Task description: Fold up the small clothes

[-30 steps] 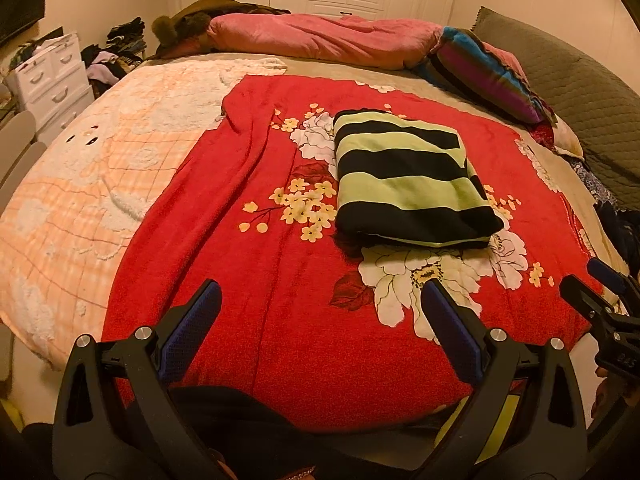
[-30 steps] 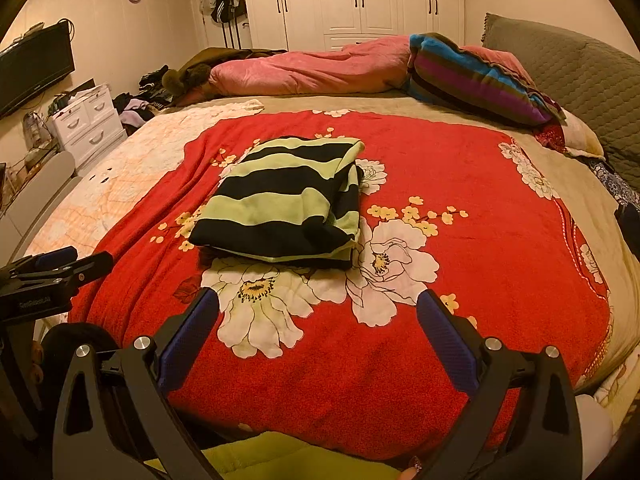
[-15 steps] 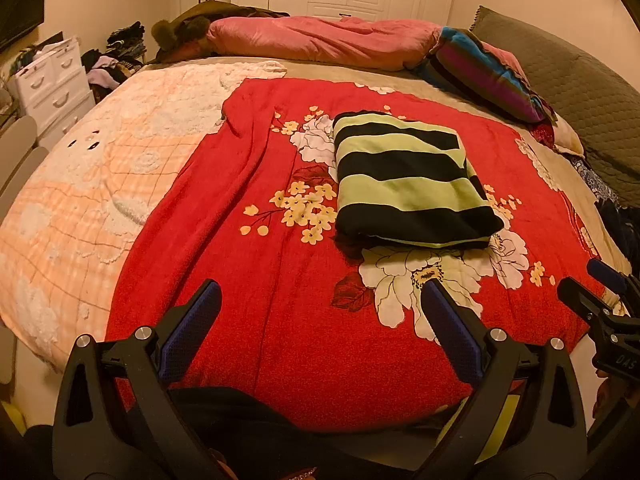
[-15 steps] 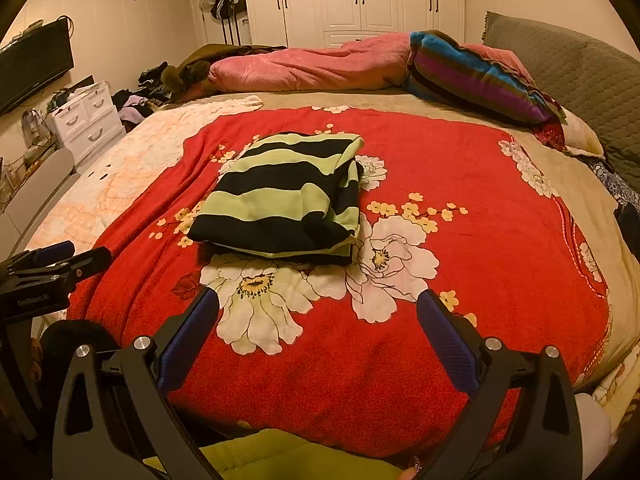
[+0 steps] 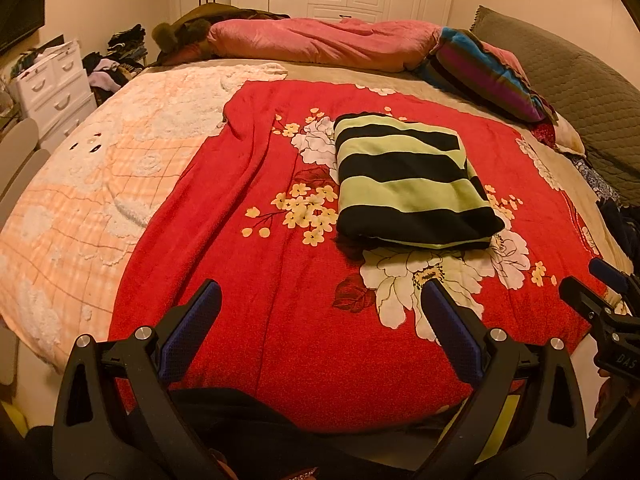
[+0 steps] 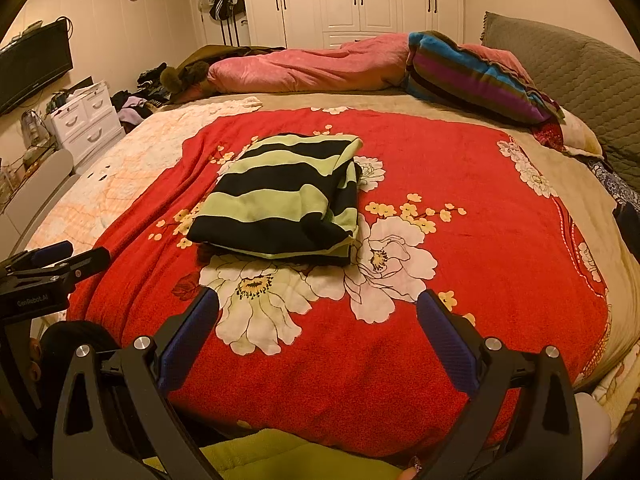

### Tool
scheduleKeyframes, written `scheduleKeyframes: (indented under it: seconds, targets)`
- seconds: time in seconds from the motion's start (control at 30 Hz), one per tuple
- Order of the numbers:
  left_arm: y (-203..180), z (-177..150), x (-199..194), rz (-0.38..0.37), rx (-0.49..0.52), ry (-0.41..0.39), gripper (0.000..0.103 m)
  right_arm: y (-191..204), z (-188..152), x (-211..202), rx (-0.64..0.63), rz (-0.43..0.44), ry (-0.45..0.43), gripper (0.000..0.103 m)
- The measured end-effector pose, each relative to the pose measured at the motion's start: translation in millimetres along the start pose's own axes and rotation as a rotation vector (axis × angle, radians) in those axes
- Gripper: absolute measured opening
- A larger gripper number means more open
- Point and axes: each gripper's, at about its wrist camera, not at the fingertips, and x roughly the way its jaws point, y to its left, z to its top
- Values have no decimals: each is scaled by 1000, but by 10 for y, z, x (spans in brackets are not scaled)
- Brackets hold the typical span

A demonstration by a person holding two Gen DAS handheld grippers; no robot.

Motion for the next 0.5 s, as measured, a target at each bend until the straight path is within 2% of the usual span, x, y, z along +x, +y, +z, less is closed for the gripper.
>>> scheduleKeyframes:
  seconds: [0.5]
  targets:
    - [5,12,-4,2,2,-1,94,-7,1,0,2,-5,2,99]
